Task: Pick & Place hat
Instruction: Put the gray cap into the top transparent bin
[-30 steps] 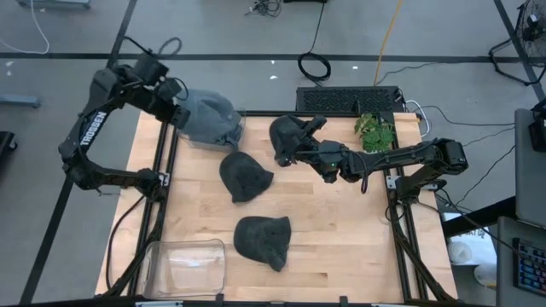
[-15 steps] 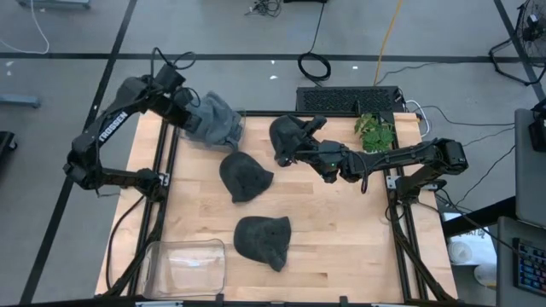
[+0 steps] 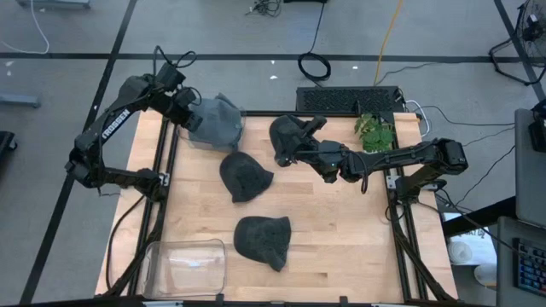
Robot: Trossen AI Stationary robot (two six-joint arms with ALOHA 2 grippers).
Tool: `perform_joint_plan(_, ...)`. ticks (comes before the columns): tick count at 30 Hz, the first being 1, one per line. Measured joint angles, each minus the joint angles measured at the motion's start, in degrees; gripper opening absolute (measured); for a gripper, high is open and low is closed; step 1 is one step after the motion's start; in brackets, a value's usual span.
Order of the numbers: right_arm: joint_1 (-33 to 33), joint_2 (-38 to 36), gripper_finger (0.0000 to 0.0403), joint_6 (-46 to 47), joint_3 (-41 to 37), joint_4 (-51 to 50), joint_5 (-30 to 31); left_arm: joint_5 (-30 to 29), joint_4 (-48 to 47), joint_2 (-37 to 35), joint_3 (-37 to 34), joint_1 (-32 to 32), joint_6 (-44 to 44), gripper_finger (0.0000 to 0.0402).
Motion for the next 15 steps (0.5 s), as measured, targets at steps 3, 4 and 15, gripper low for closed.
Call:
perform_joint_plan(3, 0.0, 0.0, 0.0254, 0.0, 0.0, 0.0, 0.0, -0.3, 2.3, 0.9, -2.3, 0.6, 1.3, 0.0009)
perform_joint_plan(4, 0.0, 0.0, 0.0254, 0.0, 0.0, 0.0, 0.0, -0.1, 3.8, 1.0, -3.2, 0.7, 2.1, 0.0011)
perform_joint_plan(15, 0.0, 0.0, 0.0254, -0.2, 0.0, 0.0, 0.0, -5.8, 8.9, 3.7, -8.6, 1.1, 1.8, 0.0042)
